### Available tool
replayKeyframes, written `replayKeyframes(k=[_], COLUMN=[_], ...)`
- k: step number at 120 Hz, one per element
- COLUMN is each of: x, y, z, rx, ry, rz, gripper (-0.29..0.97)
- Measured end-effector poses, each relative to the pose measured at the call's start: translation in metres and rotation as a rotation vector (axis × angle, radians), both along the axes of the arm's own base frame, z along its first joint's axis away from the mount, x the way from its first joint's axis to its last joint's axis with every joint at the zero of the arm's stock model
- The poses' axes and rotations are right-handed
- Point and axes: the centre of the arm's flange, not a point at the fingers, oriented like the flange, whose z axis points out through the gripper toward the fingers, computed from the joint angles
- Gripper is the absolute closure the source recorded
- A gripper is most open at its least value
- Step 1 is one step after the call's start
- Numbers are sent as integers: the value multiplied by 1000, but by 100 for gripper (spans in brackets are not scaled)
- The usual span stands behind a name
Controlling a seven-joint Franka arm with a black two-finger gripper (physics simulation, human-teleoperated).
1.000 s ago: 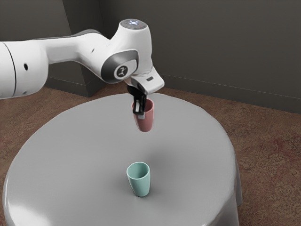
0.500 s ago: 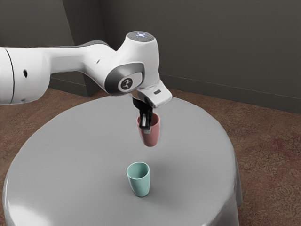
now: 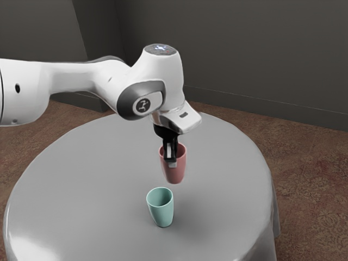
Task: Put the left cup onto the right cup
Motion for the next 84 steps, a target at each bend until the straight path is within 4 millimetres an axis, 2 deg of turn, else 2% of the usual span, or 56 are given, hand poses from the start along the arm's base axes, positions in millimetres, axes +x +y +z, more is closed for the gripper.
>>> replayKeyframes(k=[21, 52, 84], x=[-7, -16, -26], y=[2, 0, -2], z=[-8, -4, -10], rx=[4, 9, 23], ry=[20, 31, 55], rz=[28, 54, 72], gripper=[79, 79, 79])
